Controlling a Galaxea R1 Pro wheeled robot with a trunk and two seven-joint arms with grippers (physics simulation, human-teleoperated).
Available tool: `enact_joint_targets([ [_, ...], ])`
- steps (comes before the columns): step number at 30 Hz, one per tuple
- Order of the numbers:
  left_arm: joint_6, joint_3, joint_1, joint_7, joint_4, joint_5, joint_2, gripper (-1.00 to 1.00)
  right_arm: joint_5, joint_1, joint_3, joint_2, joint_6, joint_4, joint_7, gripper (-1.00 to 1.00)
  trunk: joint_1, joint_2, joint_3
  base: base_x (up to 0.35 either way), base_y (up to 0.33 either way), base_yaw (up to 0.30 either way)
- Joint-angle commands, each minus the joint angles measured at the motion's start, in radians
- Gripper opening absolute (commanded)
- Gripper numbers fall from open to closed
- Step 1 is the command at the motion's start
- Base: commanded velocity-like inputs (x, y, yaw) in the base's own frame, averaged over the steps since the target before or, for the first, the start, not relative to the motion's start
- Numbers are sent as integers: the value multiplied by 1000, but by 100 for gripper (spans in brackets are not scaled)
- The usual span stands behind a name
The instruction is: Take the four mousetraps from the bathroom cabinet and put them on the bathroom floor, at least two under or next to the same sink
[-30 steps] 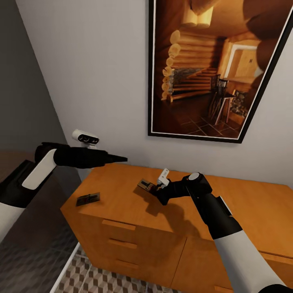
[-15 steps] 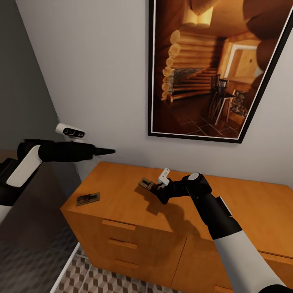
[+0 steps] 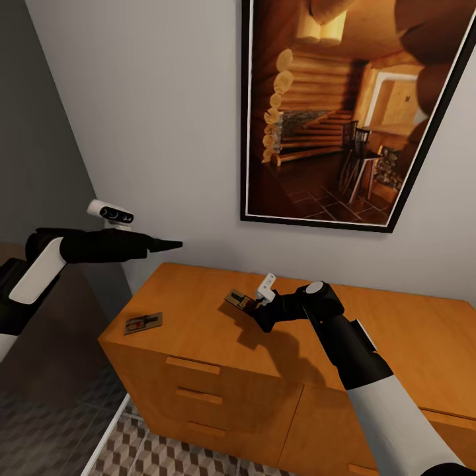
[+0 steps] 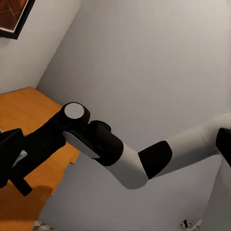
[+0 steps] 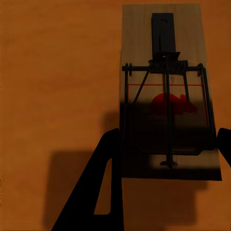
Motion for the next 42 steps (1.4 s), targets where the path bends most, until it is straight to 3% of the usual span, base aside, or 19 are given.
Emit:
enact_joint_targets([
  [1,5,-2,-1,-2,10,5,0,100,6,0,-1,1,8,-1,9,-100,0,-1,-1,0,0,0],
  [14,5,-4,1,3,51,1,-9,100,6,2,-1,1,8,-1,10,-100,0,-1,-1,0,0,0],
  [22,3,-4,1,80,17,-12,-8,100,4,2,-1,1,8,-1,11,-100,0,-1,-1,0,0,0],
  [26,3,-4,-4,101,-25,-88,2,100,3,2,-1,1,8,-1,11,-100,0,-1,-1,0,0,0],
  [31,3,-4,-9,101,-58,-280,6,100,3,2,-1,-1,8,-1,12,-100,0,-1,-1,0,0,0],
  [32,3,-5,-9,91,-68,-337,19,100,3,2,-1,-1,8,-1,12,-100,0,-1,-1,0,0,0],
  [42,-10,-5,-10,49,-77,-368,40,100,3,2,-1,-1,8,-1,13,-100,0,-1,-1,0,0,0],
])
